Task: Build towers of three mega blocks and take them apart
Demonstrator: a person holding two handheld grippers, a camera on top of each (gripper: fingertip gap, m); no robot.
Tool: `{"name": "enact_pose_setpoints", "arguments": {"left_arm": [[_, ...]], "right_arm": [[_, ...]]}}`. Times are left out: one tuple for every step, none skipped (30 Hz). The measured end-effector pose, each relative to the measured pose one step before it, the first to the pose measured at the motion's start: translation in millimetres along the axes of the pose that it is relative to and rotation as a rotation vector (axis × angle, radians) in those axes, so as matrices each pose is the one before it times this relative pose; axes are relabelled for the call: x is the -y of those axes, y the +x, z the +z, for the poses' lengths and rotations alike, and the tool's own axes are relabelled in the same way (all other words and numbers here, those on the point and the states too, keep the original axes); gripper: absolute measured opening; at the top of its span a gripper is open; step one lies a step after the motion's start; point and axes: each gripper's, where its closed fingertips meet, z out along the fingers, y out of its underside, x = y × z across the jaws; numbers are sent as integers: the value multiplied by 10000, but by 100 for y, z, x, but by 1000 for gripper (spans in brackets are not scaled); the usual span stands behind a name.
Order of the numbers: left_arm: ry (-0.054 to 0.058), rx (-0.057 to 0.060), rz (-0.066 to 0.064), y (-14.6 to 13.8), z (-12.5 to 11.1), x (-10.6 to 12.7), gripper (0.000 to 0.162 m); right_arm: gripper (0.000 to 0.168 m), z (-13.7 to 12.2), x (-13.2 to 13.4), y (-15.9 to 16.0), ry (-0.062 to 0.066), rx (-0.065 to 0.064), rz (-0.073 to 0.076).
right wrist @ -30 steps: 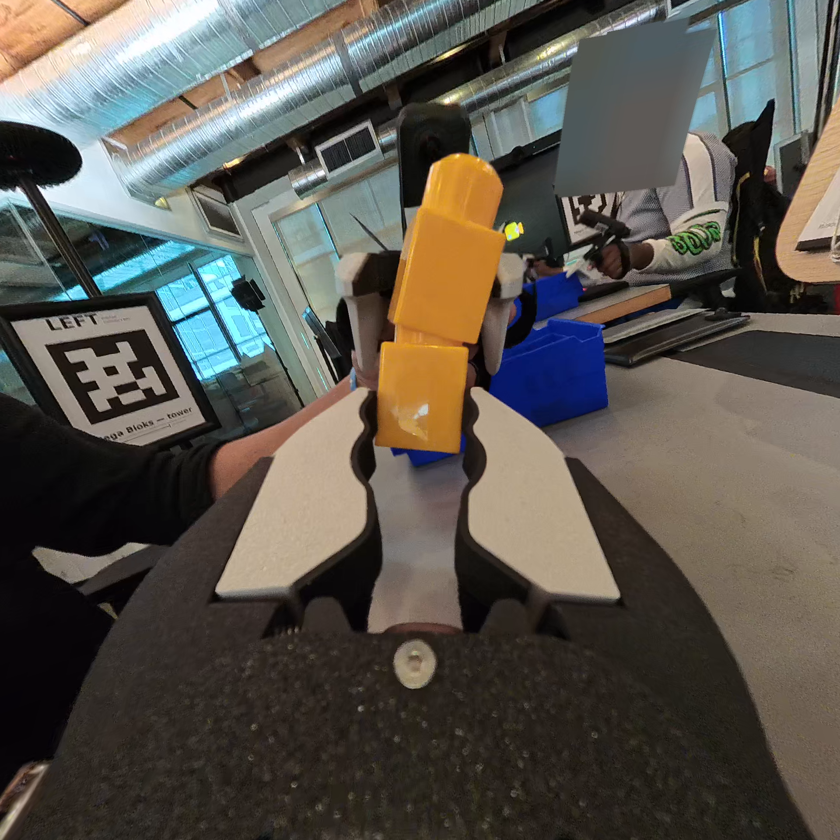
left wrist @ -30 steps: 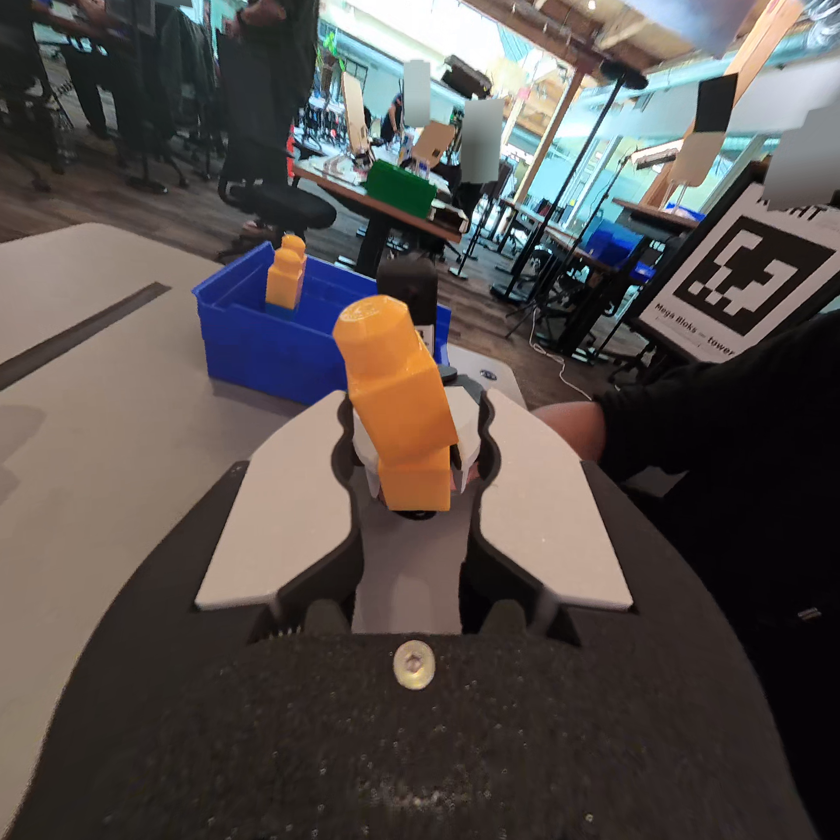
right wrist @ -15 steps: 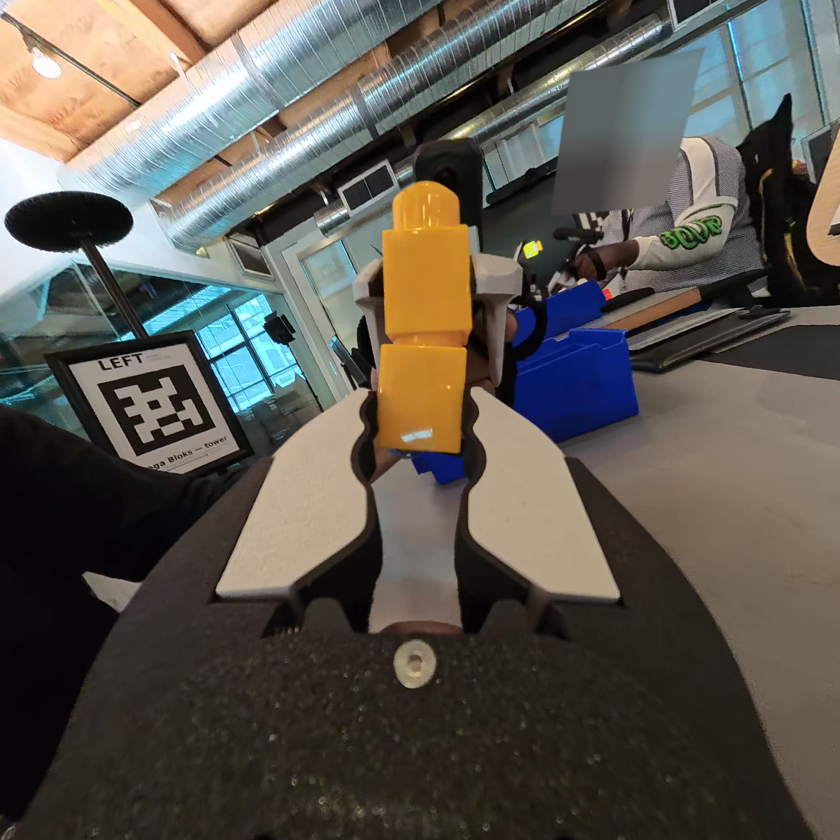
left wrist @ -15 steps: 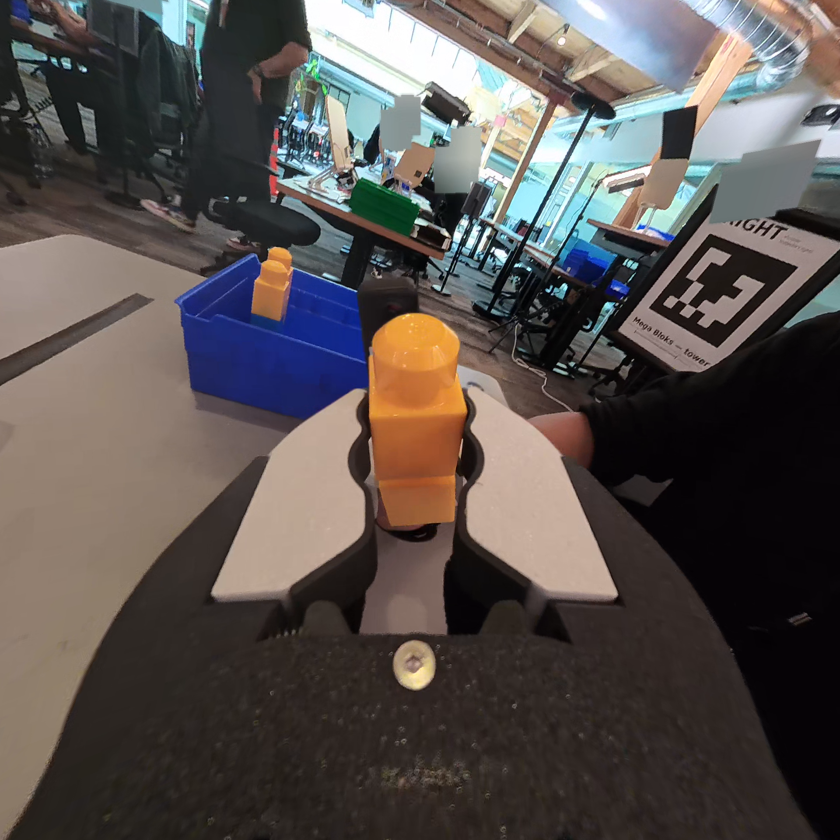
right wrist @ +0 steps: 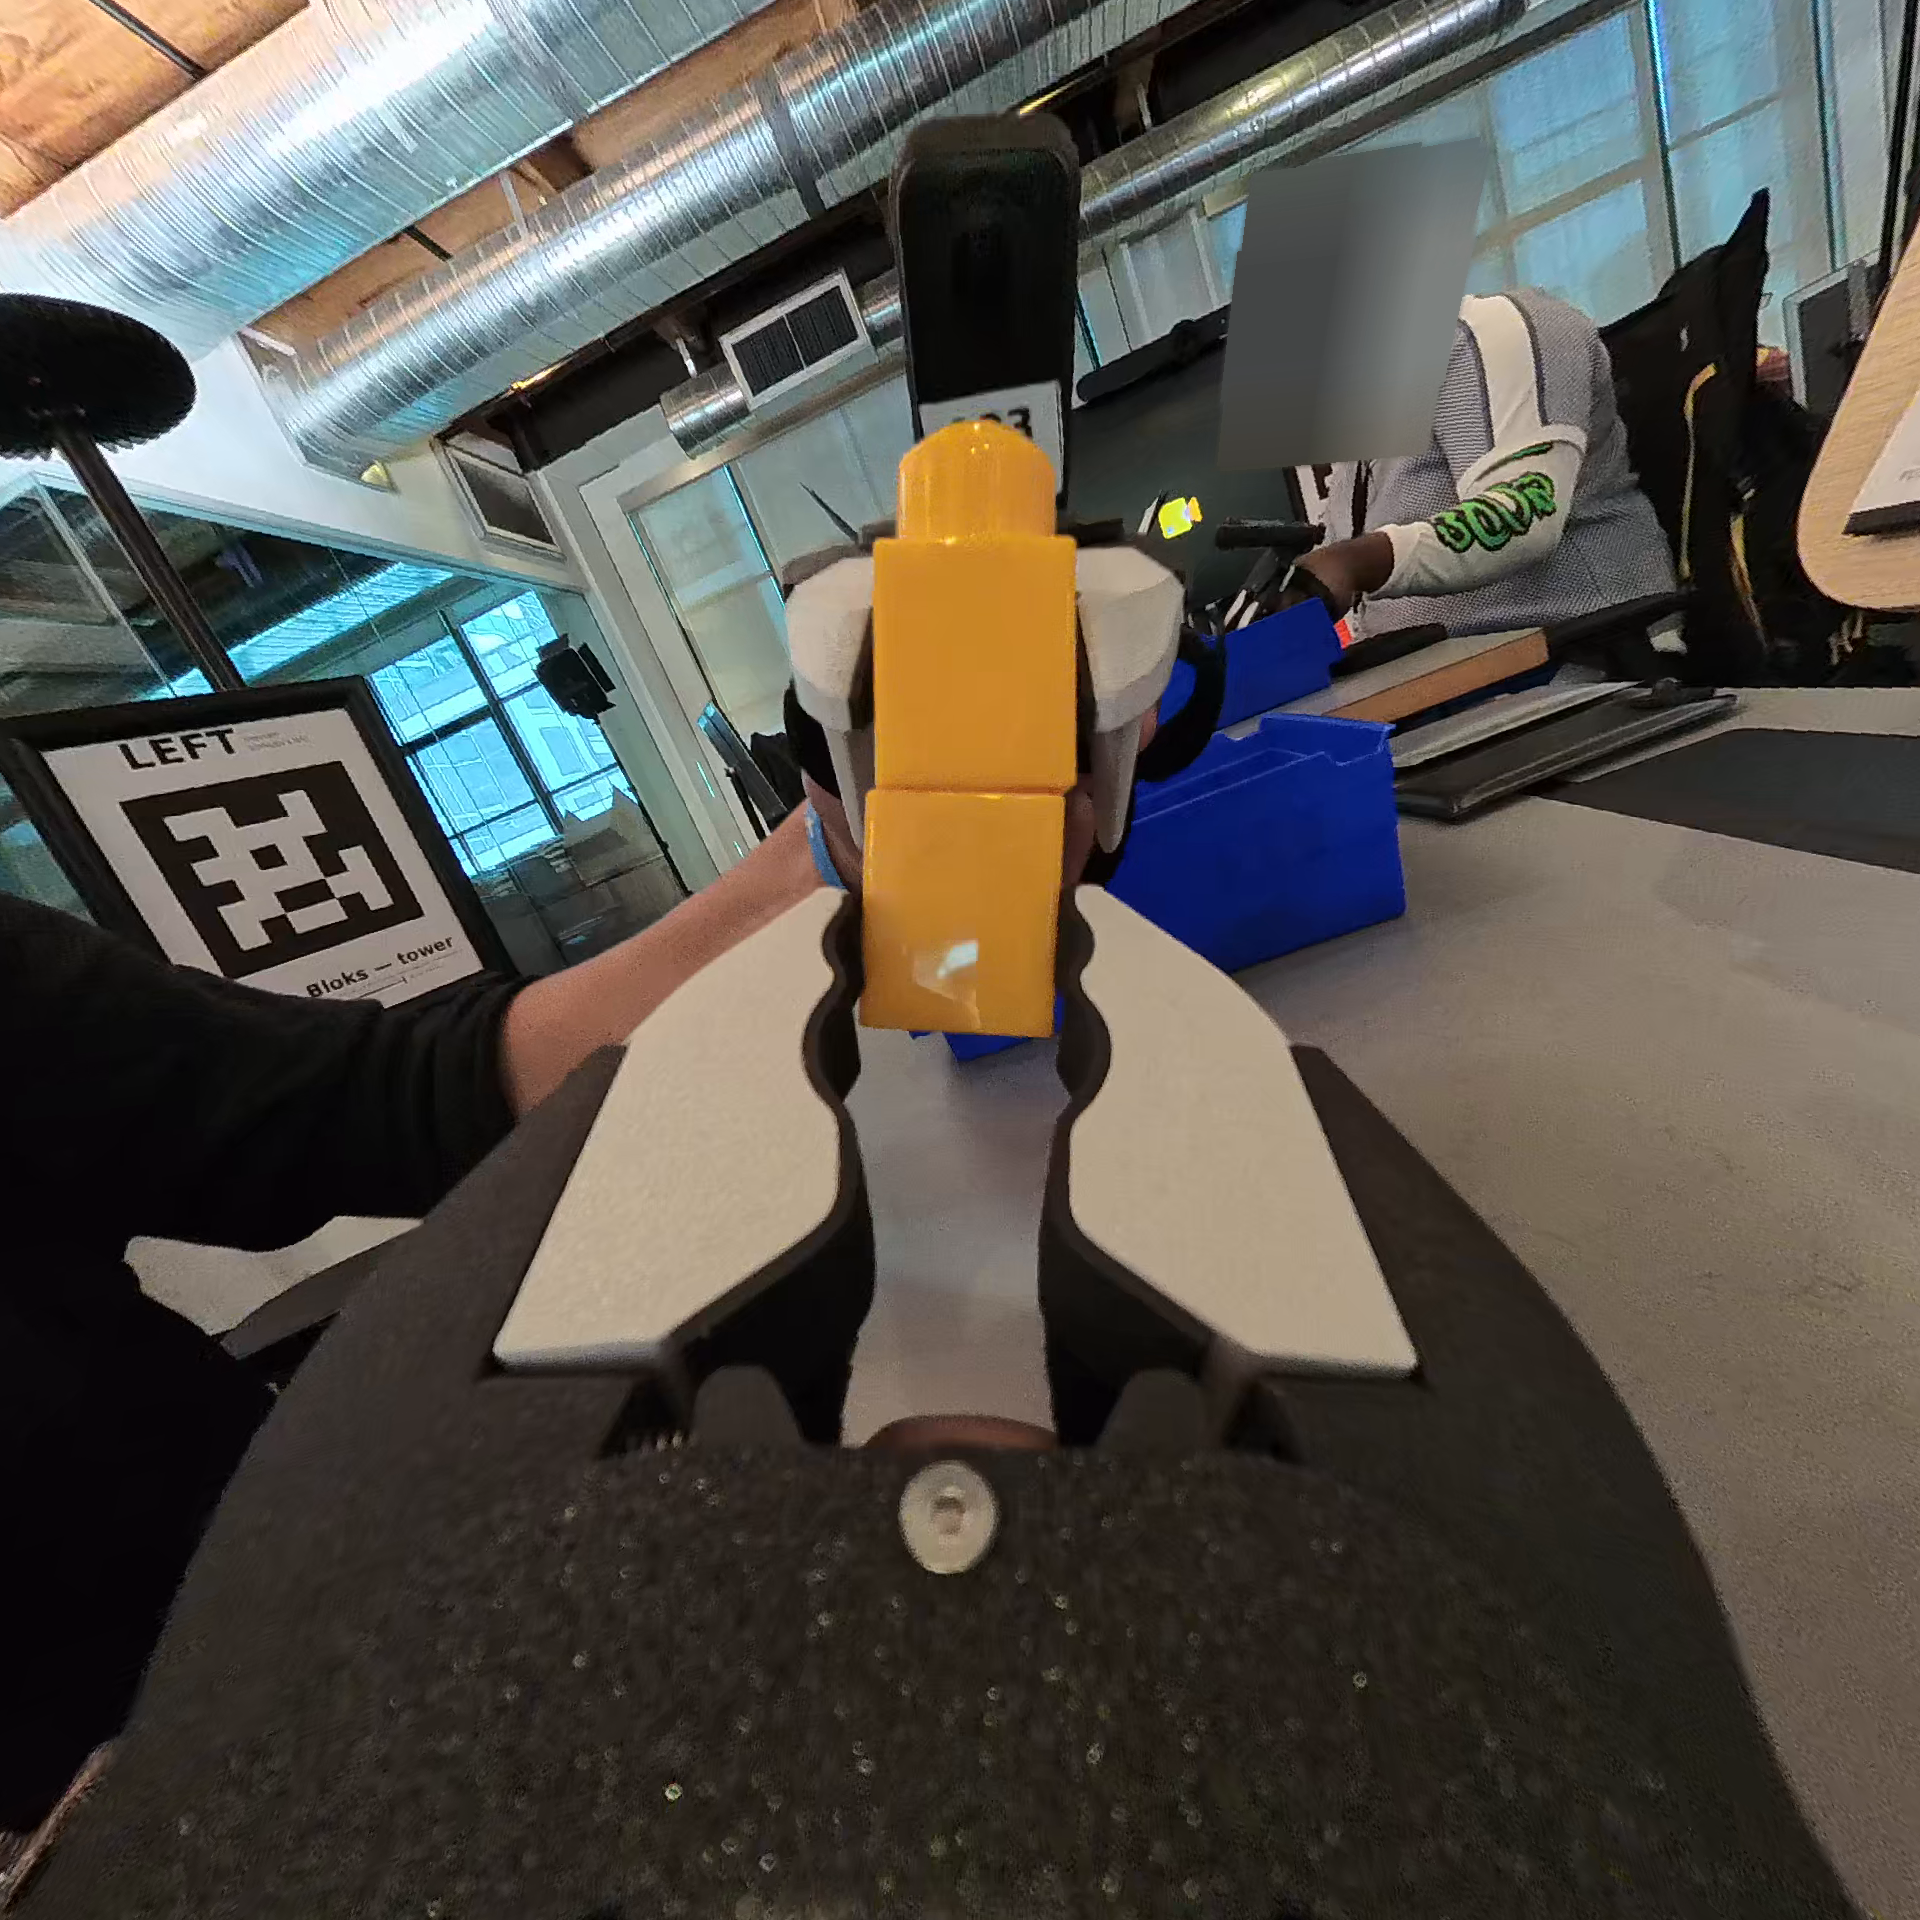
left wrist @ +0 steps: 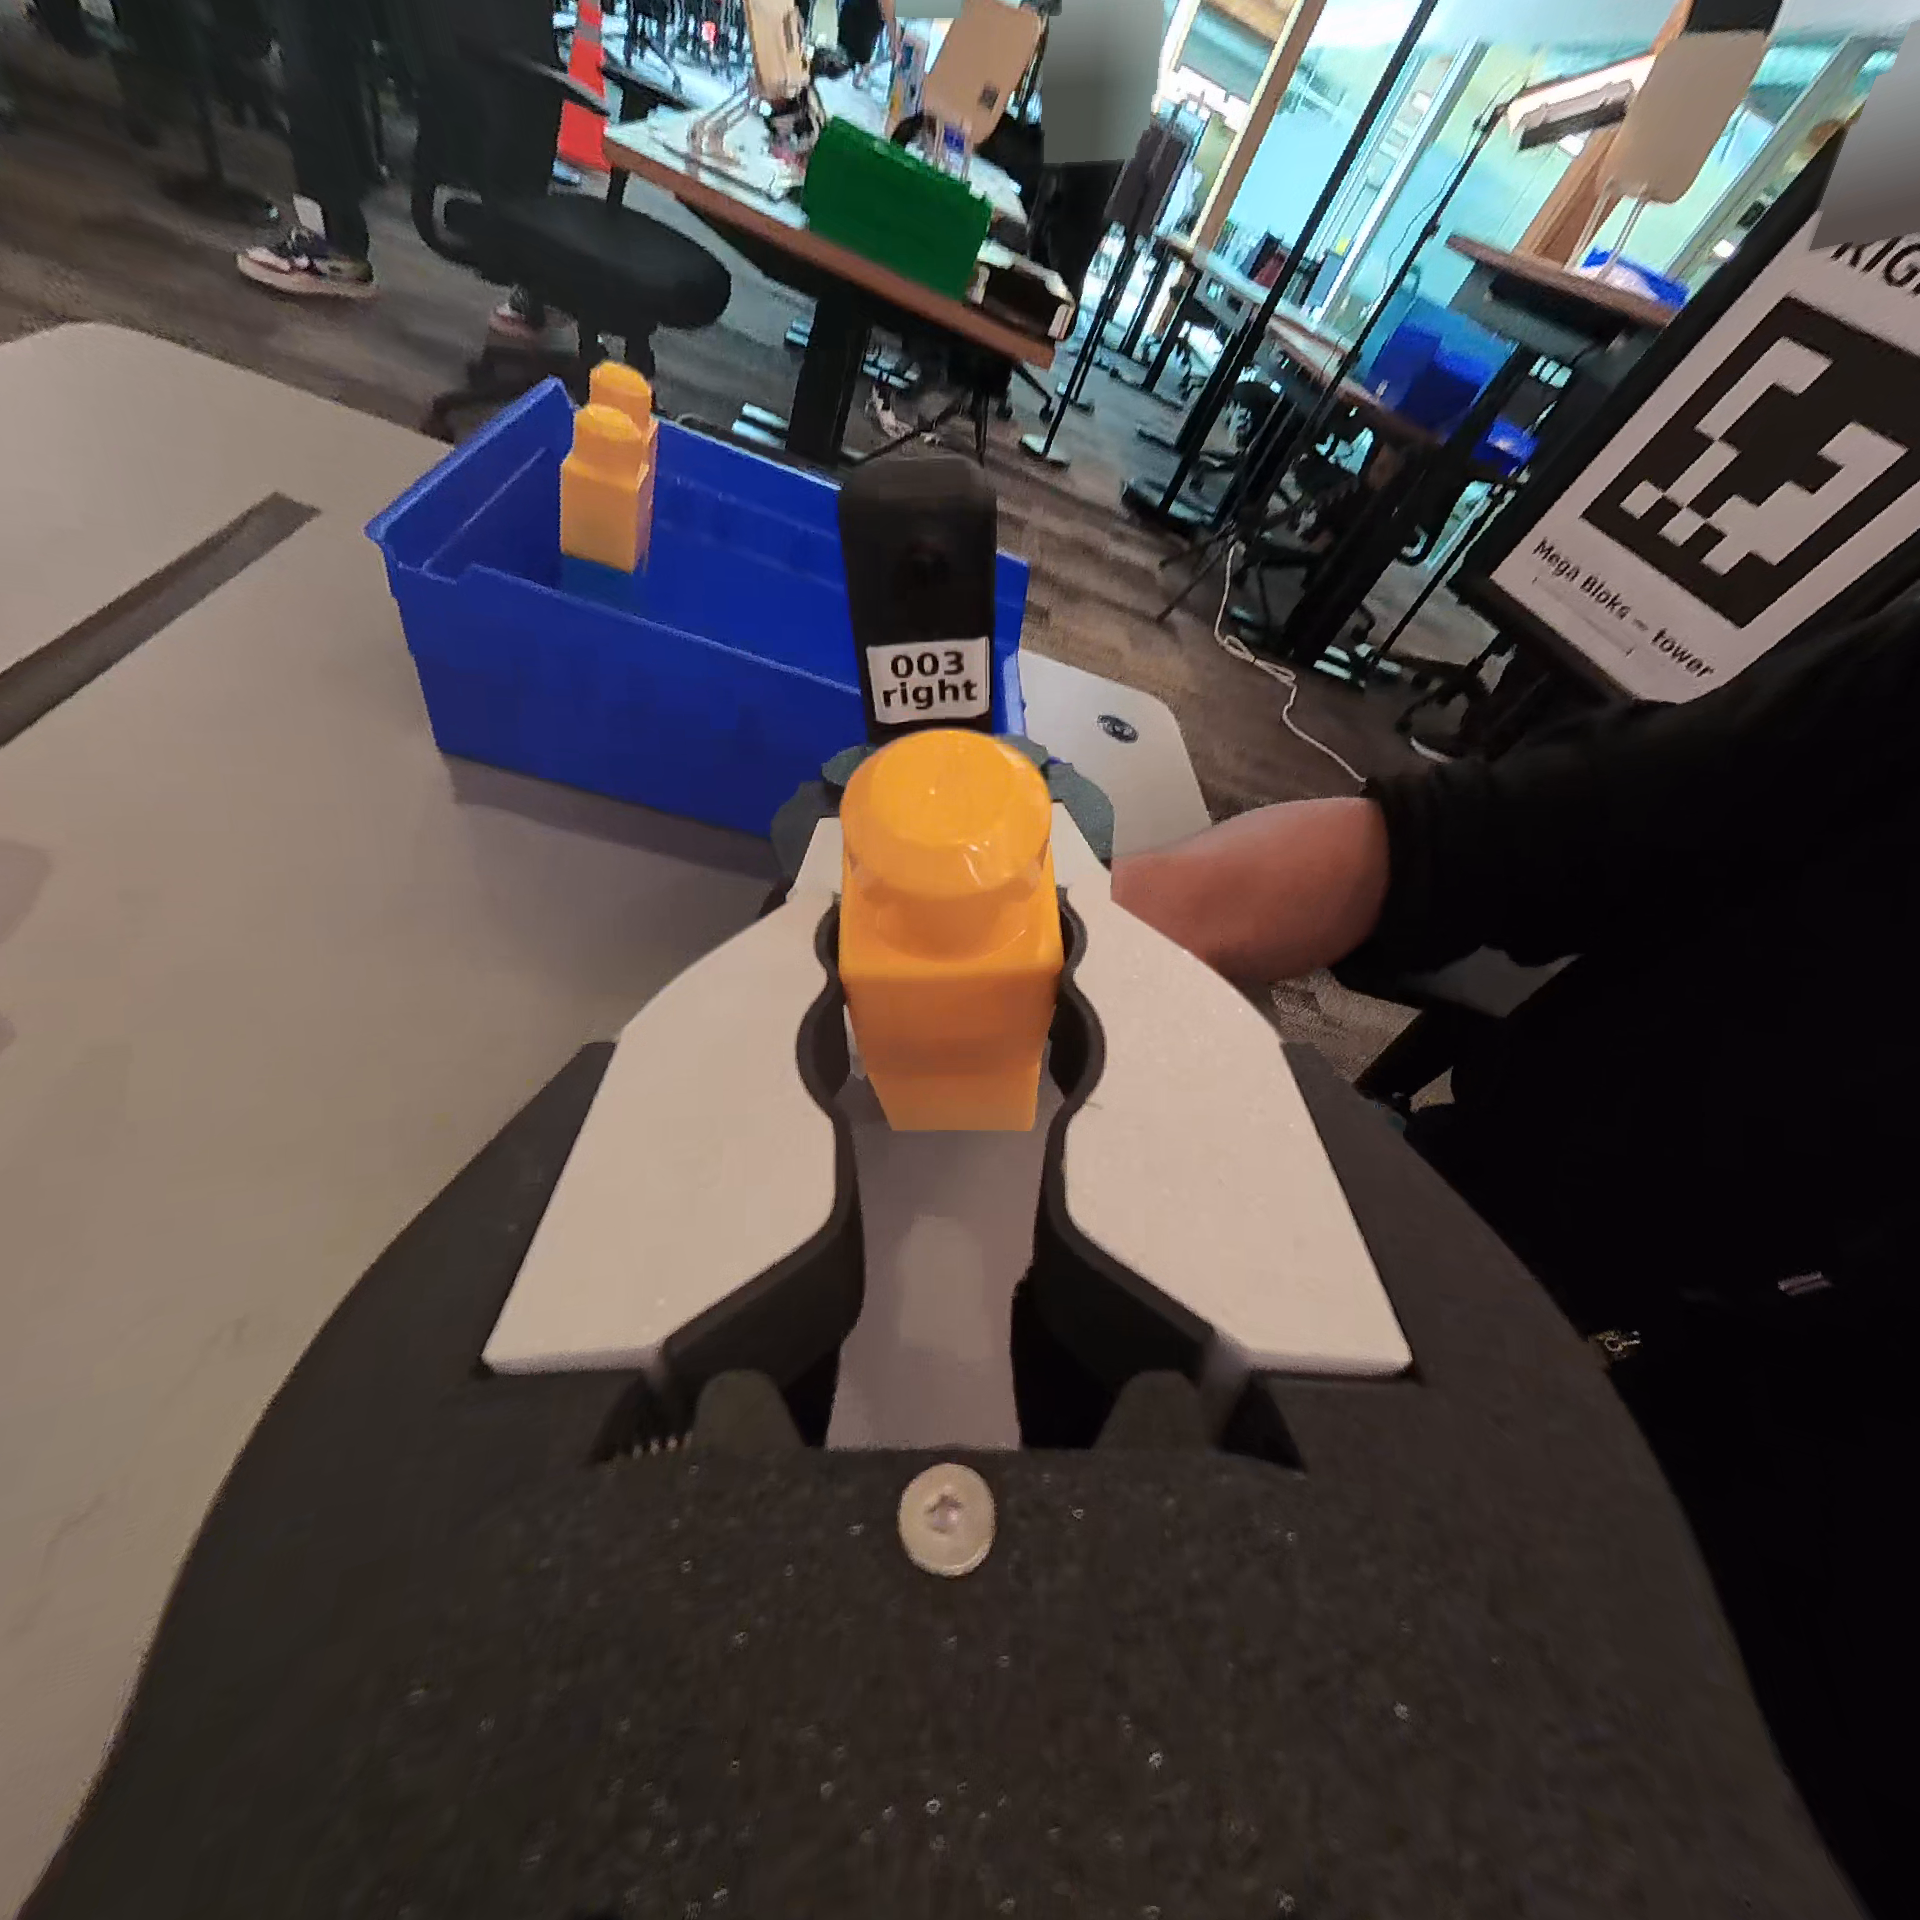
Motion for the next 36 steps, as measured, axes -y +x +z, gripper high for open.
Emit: {"name": "enact_pose_setpoints", "arguments": {"left_arm": [[-132,50,-27,-44,33,-83,36],[-128,43,-22,-62,29,-122,36],[-9,12,-56,-47,44,-24,36],[20,2,-32,-24,8,-36,36],[-37,38,15,-69,-37,-103,36],[23,2,-11,-15,-49,-60,36],[16,-12,10,7,-72,-71,36],[-69,-30,52,44,-140,-179,36],[-66,-49,-7,66,-121,-163,36],[13,-107,-31,157,-56,-46,36],[71,-154,-14,242,-26,12,36],[-50,-46,61,113,-59,-135,36],[-123,57,30,-38,-60,-197,36],[-101,5,-50,-1,-39,-142,36],[-71,30,7,-14,-61,-97,36],[-67,37,-19,-52,-44,-78,36],[-69,29,-47,-56,-48,-57,36],[-80,64,-51,-111,-67,-45,36],[-103,93,-39,-149,-74,-87,36],[-84,99,15,-130,-13,-94,36],[-58,115,47,-127,15,-87,36],[-18,65,30,-83,-17,-46,36],[-17,35,-20,-66,-23,-58,36],[-49,40,-30,-82,-28,-97,36],[-26,-13,-19,-5,5,-67,36],[-37,2,-3,5,38,-93,36],[-38,16,14,-9,60,-80,36],[-70,-8,-12,23,101,-121,36],[-109,18,2,-11,94,-142,36],[-60,9,15,20,93,-70,36],[-46,-35,14,81,99,-43,36],[-62,-26,7,76,93,-84,36],[-76,22,10,-10,86,-79,36],[-57,34,39,-6,57,-43,36],[-46,-56,23,119,69,-36,36],[-75,-40,-8,57,80,-56,36]], "right_arm": [[35,20,-123,57,-67,-52,-37],[35,11,-110,57,-50,-34,-9],[35,-7,-15,24,18,17,53],[35,-42,7,32,49,22,67],[35,-49,28,27,53,26,67],[35,-33,75,-4,77,47,80],[35,-11,50,-25,53,45,61],[35,42,-34,-37,-25,29,16],[35,80,-89,-76,-62,50,8],[35,66,-25,-146,0,105,39],[35,65,-25,-168,16,121,70],[35,64,-132,-24,-46,28,36],[35,72,-191,51,-82,-16,8],[35,82,-157,16,-61,22,66],[35,60,-87,28,-19,20,79],[35,63,-72,47,-11,1,65],[35,56,-36,64,1,-4,96],[35,69,-19,103,0,-30,118],[35,77,-60,180,-72,-72,113],[36,69,-106,225,-141,-112,75],[36,30,-85,179,-156,-113,30],[36,0,-65,121,-163,-93,-23],[36,1,-80,121,-182,-138,-95],[36,21,-96,113,-181,-155,-161],[36,27,-95,42,-156,-121,-166],[36,59,-91,16,-123,-98,-130],[36,60,-97,12,-107,-71,-107],[36,74,-107,9,-85,-52,-91],[37,68,-112,20,-72,-44,-64],[37,74,-113,-23,-66,9,-28],[39,56,-97,-64,-63,41,2],[40,28,-84,-2,-66,-5,-27],[39,-13,-57,39,-73,-62,-91],[39,-6,-37,-16,-70,-26,-103],[39,17,-25,-107,-48,33,-67],[38,31,-26,-63,-42,9,-40]]}}
